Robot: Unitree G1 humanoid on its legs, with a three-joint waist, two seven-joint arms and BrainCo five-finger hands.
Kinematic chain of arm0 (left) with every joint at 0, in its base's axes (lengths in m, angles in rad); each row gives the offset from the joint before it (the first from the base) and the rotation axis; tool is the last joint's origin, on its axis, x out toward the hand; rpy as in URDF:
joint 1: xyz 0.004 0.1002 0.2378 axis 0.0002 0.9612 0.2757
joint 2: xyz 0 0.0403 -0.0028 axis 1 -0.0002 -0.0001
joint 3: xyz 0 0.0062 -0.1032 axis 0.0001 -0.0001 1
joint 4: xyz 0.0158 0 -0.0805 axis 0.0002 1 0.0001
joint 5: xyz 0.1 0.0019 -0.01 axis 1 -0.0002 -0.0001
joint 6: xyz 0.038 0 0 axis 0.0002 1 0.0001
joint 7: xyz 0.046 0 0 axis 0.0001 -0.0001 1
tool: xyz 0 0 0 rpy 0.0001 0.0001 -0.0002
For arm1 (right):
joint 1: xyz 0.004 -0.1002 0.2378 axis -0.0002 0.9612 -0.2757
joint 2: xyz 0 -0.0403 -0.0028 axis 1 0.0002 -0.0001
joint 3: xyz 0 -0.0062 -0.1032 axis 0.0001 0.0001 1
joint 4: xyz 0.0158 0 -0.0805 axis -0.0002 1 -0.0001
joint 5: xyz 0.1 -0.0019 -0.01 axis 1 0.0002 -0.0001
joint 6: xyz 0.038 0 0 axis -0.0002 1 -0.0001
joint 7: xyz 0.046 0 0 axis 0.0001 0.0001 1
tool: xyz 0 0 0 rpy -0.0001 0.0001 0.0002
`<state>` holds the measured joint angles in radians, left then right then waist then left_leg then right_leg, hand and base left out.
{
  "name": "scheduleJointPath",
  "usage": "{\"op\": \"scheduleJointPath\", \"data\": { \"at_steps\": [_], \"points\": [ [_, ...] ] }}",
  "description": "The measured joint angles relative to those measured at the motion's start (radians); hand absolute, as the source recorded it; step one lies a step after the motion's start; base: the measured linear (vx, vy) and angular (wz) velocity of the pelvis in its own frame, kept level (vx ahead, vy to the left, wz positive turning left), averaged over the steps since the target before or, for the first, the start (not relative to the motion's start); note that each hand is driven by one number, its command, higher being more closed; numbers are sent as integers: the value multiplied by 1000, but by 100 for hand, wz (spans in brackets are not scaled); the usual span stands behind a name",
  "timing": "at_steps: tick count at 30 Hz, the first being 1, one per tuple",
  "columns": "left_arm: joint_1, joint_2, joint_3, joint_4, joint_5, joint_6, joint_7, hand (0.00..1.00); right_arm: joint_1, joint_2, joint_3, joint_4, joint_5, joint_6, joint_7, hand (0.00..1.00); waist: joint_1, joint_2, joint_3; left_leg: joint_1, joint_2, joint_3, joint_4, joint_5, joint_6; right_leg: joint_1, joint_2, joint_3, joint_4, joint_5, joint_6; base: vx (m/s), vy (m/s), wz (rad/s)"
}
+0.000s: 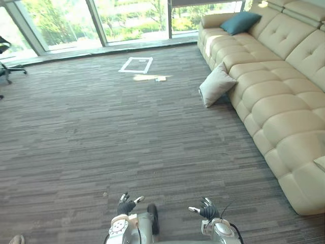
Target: Pick up cushions and gather them together orderly.
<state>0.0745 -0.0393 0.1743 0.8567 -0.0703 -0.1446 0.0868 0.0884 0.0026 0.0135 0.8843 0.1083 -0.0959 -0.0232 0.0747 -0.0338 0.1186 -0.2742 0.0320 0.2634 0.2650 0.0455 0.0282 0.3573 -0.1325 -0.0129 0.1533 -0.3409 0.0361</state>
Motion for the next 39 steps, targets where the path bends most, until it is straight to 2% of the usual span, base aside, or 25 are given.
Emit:
{"op": "scheduleJointPath", "data": {
  "at_steps": [1, 2, 4, 7, 11, 13, 14, 16, 17, 19, 21, 22, 23, 24, 26, 28, 30, 31, 33, 34, 35, 36, 37, 38, 39],
  "points": [
    [-5, 19, 0, 13, 0, 2, 0, 0, 21, 9, -1, -2, -16, 1, 2, 0, -1, -48, -5, 65, -43, 29, 0, -51, 9, -83, -51, 45, 247, 40, 60, 737, 325, -24],
    [-8, 23, -1, 19, 0, 2, 0, 0, 26, 17, -2, -2, -23, 1, 2, 0, -1, -56, -3, 87, -53, 29, -2, -66, 14, -109, -58, 59, 332, 62, 77, 679, 329, -16],
    [-27, 44, -11, 53, 0, 7, 3, 0, 48, 15, -7, -10, -30, 0, 5, 0, -9, -77, 11, 207, -88, 32, -3, -150, 18, -296, -62, 140, 798, 236, 103, 530, 252, -4],
    [-42, 36, -82, 90, 0, 27, 3, 0, 48, 6, -14, -43, -30, -9, 5, 0, -24, -55, 18, 417, -89, 14, -102, -221, 8, -530, -55, 37, 990, 177, 99, 566, 217, 0],
    [-51, 6, -96, 117, 0, 34, 2, 0, 23, -5, -42, -45, -29, -18, 4, 0, -43, -30, 37, 549, -64, -18, -161, -276, 9, -651, -34, -125, 757, 97, 49, 469, 19, 24],
    [-54, -3, -95, 117, 0, 34, 1, 0, 8, -7, -51, -42, -29, -21, 4, 0, -50, -17, 40, 586, -45, -33, -170, -320, 0, -677, 8, -184, 466, 149, 13, 497, -68, 24],
    [-59, -3, -94, 118, 2, 33, -2, 0, -5, -6, -51, -36, -28, -21, 4, 0, -56, -19, 41, 612, -46, -48, -186, -335, -17, -679, 38, -180, 268, 218, -2, 639, -134, 41],
    [-55, -10, -82, 134, 10, 34, -6, 0, -17, -8, -51, -32, -28, -20, 4, 0, -81, -7, 43, 659, -36, -95, -189, -350, -26, -665, 73, -129, 216, 366, -84, 690, -168, 56],
    [-53, -21, -74, 138, 13, 34, -8, 0, -29, -14, -52, -28, -30, -14, 4, 0, -85, 21, 35, 662, -4, -128, -156, -346, -31, -662, 81, -148, 269, 327, -105, 667, -202, 43],
    [-50, -22, -54, 138, 30, 34, -13, 0, -48, -18, -53, -14, -30, -12, 4, 0, -78, 41, 44, 633, 14, -172, -15, -316, -60, -649, 81, -173, 346, 248, -121, 620, -228, 29],
    [-53, -25, -3, 133, 29, 34, -13, 0, -50, -22, -45, -4, -30, -8, 5, 0, -78, 60, 48, 473, 37, -232, 378, -186, -174, -553, 92, -186, 317, 180, -129, 703, -253, 17],
    [-41, -22, 33, 119, 27, 32, -12, 0, -52, -18, -40, 4, -29, -2, 4, 0, -66, 75, 57, 340, 88, -208, 659, -154, -193, -438, 131, -168, 231, 167, -144, 576, -172, -9],
    [-41, -22, 36, 115, 26, 31, -12, 0, -52, -16, -40, 6, -29, 0, 4, 0, -65, 77, 59, 328, 94, -199, 684, -159, -185, -419, 136, -162, 217, 164, -146, 630, -146, -39],
    [-37, -16, 42, 96, 25, 28, -11, 0, -55, 0, -34, 16, -28, 5, 3, 0, -53, 69, 67, 254, 117, -144, 755, -190, -134, -309, 145, -133, 136, 156, -154, 381, -84, -52],
    [-27, -16, 41, 65, 14, 20, -10, 0, -50, 2, -15, 36, -27, 6, 4, 0, -31, 62, 69, 177, 135, -33, 699, -226, -102, -205, 140, -84, 49, 152, -148, 468, -83, -81],
    [-24, -18, 40, 46, 2, 17, -10, 0, -43, 0, -11, 38, -27, 10, 2, 0, -18, 62, 70, 121, 146, 53, 547, -256, -82, -138, 126, -53, -1, 142, -127, 446, -8, -69],
    [-22, -19, 42, 37, 0, 10, -7, 0, -44, -7, -12, 34, -27, 12, -1, 0, -16, 60, 70, 79, 121, 90, 264, -242, -86, -68, 101, -26, -46, 119, -90, 497, 90, -55],
    [-21, -21, 42, 35, 0, 2, -5, 0, -44, -7, -11, 35, -28, 12, -2, 0, -14, 57, 68, 71, 94, 81, 98, -201, -97, -38, 86, -20, -72, 101, -65, 396, 121, -52],
    [-20, -21, 42, 32, 1, 1, -3, 0, -41, -6, -6, 35, -28, 12, -4, 0, -12, 55, 65, 64, 79, 77, -21, -150, -86, -6, 72, -3, -92, 77, -35, 536, 262, -60],
    [-18, -20, 39, 29, 1, 2, -3, 0, -31, -5, -5, 37, -28, 13, -6, 0, -10, 56, 55, 65, 74, 59, -33, -60, -16, 17, 66, 28, -86, 57, -4, 703, 390, -61],
    [-15, -20, 39, 30, 2, 3, -3, 0, -25, -2, -3, 39, -28, 14, -6, 0, -6, 51, 42, 68, 64, 56, -29, -7, 12, 20, 56, 40, -78, 52, 6, 635, 368, -52],
    [-15, 0, 32, 30, 4, 3, -2, 0, -12, 6, 0, 42, -28, 14, -6, 0, -9, 0, 11, 69, 25, 82, -18, -33, 22, -1, 7, 55, -29, 48, 18, 545, 286, -32],
    [-15, 8, 23, 38, 7, 4, -3, 0, -1, 22, -1, 40, -29, 13, -6, 0, -6, -28, -7, 84, -1, 105, -6, -69, 32, -48, -25, 78, 80, 58, 33, 659, 358, -24],
    [-16, 11, 22, 38, 8, 3, -3, 0, 4, 23, -2, 41, -30, 14, -6, 0, -6, -39, -6, 109, -16, 109, -9, -89, 32, -67, -37, 87, 154, 69, 52, 748, 414, -17],
    [-22, 18, 19, 45, 8, 6, -3, 0, 14, 23, -7, 34, -31, 13, -5, 0, -7, -53, 1, 171, -47, 112, -23, -122, 38, -131, -53, 116, 361, 107, 99, 570, 334, -9]
  ]
}}
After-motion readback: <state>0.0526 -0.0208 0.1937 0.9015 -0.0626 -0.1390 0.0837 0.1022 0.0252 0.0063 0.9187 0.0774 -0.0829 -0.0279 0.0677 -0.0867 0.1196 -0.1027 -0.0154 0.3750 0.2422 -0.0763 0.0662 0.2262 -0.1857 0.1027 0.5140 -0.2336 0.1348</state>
